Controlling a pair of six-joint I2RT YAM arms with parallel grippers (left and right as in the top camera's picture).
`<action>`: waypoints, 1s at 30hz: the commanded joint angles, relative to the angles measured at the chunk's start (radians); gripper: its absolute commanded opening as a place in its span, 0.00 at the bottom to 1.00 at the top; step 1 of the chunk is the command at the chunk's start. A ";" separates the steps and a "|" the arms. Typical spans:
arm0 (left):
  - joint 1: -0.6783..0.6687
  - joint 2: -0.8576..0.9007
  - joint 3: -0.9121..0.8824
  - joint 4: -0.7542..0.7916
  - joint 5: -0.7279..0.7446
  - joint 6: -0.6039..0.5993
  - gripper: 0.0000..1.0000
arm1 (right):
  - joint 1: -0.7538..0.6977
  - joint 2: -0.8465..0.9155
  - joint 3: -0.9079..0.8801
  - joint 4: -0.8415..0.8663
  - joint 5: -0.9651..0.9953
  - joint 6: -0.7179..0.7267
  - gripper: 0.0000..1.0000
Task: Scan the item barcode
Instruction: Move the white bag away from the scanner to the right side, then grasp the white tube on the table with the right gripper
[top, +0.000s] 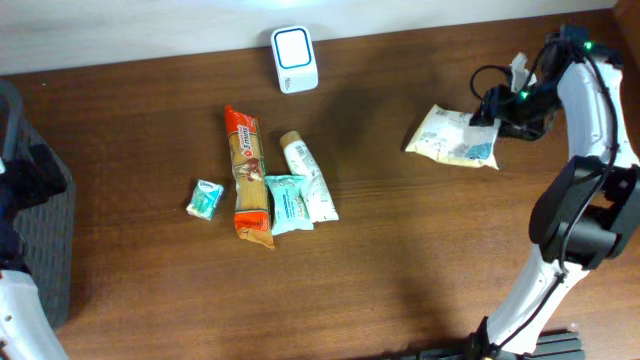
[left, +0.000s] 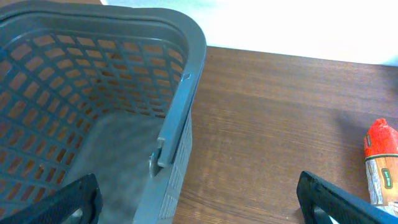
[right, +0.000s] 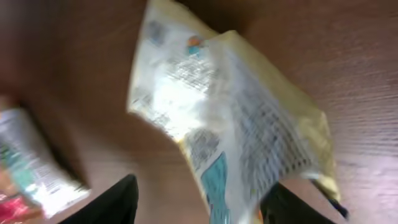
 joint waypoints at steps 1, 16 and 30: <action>0.004 -0.007 0.013 0.005 0.003 0.012 0.99 | 0.088 -0.039 0.045 -0.046 -0.072 -0.055 0.61; 0.004 -0.007 0.013 0.005 0.003 0.012 0.99 | 0.320 -0.025 0.009 -0.033 -0.135 -0.090 0.60; 0.004 -0.007 0.013 0.005 0.003 0.012 0.99 | 0.629 -0.024 -0.528 0.563 -0.377 0.045 0.59</action>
